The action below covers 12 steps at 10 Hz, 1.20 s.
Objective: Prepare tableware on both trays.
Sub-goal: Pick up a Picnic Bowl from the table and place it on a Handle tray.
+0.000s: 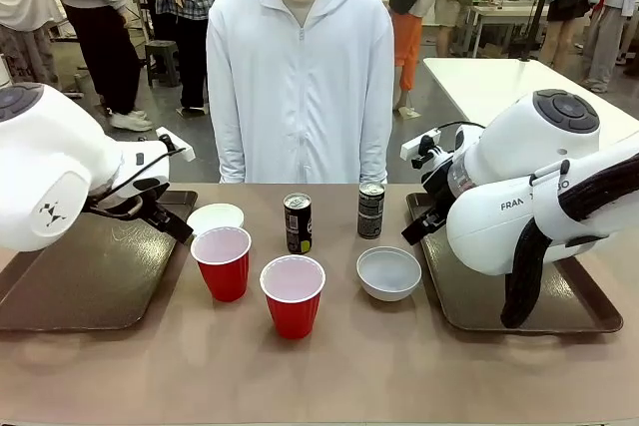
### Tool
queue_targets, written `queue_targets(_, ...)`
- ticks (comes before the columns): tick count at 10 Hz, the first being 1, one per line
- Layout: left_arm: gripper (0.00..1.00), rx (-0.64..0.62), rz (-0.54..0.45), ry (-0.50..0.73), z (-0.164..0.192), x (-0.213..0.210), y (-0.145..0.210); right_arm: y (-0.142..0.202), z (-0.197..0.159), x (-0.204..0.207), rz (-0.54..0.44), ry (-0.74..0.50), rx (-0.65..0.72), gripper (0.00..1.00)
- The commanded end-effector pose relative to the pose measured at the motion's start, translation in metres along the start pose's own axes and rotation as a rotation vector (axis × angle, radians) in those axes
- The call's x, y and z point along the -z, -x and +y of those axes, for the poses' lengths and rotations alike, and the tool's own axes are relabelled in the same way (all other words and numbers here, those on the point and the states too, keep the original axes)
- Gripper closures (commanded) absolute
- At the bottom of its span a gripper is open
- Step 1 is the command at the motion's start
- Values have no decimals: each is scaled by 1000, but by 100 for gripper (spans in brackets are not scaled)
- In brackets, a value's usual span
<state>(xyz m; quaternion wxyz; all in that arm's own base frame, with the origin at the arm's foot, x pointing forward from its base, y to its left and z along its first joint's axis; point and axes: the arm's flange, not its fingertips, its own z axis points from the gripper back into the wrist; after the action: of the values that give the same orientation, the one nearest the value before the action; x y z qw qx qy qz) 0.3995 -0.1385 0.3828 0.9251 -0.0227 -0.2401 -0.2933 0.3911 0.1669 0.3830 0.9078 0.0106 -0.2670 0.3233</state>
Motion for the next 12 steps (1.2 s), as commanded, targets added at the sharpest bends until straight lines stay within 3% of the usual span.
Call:
queue_targets(1,0,2,94,138,12,-76,52,36,12,-60,123,-24,7,0)
queue_targets(4,0,27,176,296,-9,-110,116,134,36,-121,192,-177,129,0)
queue_targets(5,0,33,208,305,-20,-113,126,158,48,-126,207,-223,147,0)
queue_targets(6,0,16,222,233,-27,-107,124,162,48,-116,235,-183,134,0)
queue_targets(7,0,30,199,293,11,-123,49,27,7,-121,220,-164,104,0)
queue_targets(8,0,30,199,293,11,-123,49,27,7,-121,220,-164,104,0)
queue_targets(9,0,30,199,293,11,-123,49,36,12,-146,240,-192,114,0)
queue_targets(10,0,27,224,286,8,-132,54,29,1,-125,235,-305,143,0)
queue_targets(12,0,-161,124,517,48,-131,56,61,-49,-117,220,-462,337,0)
